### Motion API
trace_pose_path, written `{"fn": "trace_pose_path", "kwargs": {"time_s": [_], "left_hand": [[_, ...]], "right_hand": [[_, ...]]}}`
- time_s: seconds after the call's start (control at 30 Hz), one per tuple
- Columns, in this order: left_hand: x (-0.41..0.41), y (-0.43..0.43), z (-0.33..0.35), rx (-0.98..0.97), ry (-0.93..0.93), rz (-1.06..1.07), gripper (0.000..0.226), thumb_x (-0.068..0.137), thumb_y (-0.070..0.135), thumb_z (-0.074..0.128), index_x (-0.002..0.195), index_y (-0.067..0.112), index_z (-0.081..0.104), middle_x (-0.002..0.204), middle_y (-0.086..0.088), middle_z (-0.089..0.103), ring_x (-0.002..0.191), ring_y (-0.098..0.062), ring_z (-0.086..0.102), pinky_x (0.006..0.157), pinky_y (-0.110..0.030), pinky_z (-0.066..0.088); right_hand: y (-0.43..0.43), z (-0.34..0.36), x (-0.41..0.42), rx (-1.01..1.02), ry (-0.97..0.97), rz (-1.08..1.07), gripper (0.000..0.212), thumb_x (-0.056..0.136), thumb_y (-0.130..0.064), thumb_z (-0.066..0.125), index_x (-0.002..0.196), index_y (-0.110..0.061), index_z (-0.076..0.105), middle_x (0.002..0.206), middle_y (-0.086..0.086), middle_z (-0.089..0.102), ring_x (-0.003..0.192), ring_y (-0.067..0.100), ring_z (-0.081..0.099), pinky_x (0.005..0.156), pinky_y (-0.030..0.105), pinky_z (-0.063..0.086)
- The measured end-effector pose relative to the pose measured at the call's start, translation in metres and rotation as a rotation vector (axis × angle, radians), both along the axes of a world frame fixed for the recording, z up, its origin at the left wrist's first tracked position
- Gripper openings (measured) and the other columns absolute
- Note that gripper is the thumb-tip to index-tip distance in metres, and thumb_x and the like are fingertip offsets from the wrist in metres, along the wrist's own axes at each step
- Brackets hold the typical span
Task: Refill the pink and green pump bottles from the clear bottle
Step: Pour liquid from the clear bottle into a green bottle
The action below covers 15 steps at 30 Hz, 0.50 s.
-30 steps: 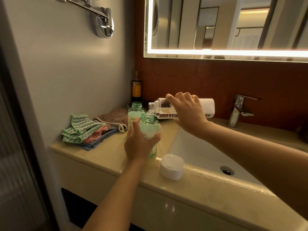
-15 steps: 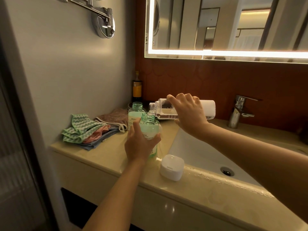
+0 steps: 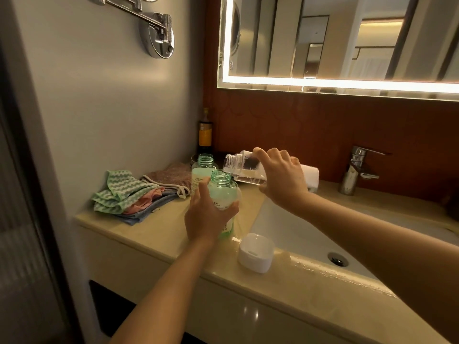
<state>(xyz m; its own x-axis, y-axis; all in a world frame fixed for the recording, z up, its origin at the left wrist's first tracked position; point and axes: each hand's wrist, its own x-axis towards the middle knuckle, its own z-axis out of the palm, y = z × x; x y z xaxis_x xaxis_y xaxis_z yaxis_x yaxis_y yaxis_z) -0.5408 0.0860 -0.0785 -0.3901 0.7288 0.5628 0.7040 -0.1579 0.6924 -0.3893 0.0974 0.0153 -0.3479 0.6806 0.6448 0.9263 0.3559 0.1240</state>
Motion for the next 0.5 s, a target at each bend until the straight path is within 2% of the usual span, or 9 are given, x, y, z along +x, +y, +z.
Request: {"fn": "trace_pose_path", "kwargs": {"time_s": [0.1, 0.27, 0.4, 0.5], "left_hand": [[-0.011, 0.001, 0.0, -0.006, 0.028, 0.02, 0.086, 0.067, 0.057, 0.071, 0.133, 0.022, 0.028, 0.132, -0.006, 0.051, 0.114, -0.024, 0.053, 0.082, -0.036, 0.049], [-0.049, 0.006, 0.002, -0.01, -0.011, 0.036, 0.083, 0.07, 0.052, 0.071, 0.134, 0.024, 0.025, 0.132, -0.007, 0.051, 0.113, -0.026, 0.053, 0.076, -0.039, 0.051], [-0.084, 0.018, 0.008, -0.035, -0.054, 0.019, 0.09, 0.069, 0.053, 0.071, 0.139, 0.026, 0.022, 0.136, -0.007, 0.048, 0.118, -0.028, 0.051, 0.082, -0.045, 0.051], [-0.098, 0.028, 0.014, -0.077, -0.092, 0.003, 0.101, 0.066, 0.051, 0.075, 0.144, 0.024, 0.018, 0.143, -0.007, 0.04, 0.127, -0.028, 0.043, 0.095, -0.047, 0.044]], "right_hand": [[-0.002, -0.004, -0.004, -0.118, 0.153, 0.011, 0.069, 0.078, -0.024, 0.07, 0.136, -0.023, 0.032, 0.125, 0.008, 0.051, 0.112, 0.025, 0.047, 0.093, 0.036, 0.039], [0.003, -0.016, -0.01, -0.322, 0.462, 0.017, 0.074, 0.069, -0.026, 0.079, 0.13, -0.022, 0.036, 0.121, 0.008, 0.053, 0.11, 0.026, 0.048, 0.091, 0.04, 0.044], [0.01, -0.026, -0.01, -0.344, 0.514, 0.025, 0.074, 0.068, -0.026, 0.08, 0.128, -0.022, 0.037, 0.12, 0.008, 0.054, 0.108, 0.026, 0.048, 0.088, 0.039, 0.044], [0.015, -0.028, -0.009, -0.345, 0.524, 0.024, 0.074, 0.068, -0.026, 0.08, 0.128, -0.021, 0.038, 0.121, 0.009, 0.054, 0.108, 0.026, 0.048, 0.089, 0.04, 0.045]]}}
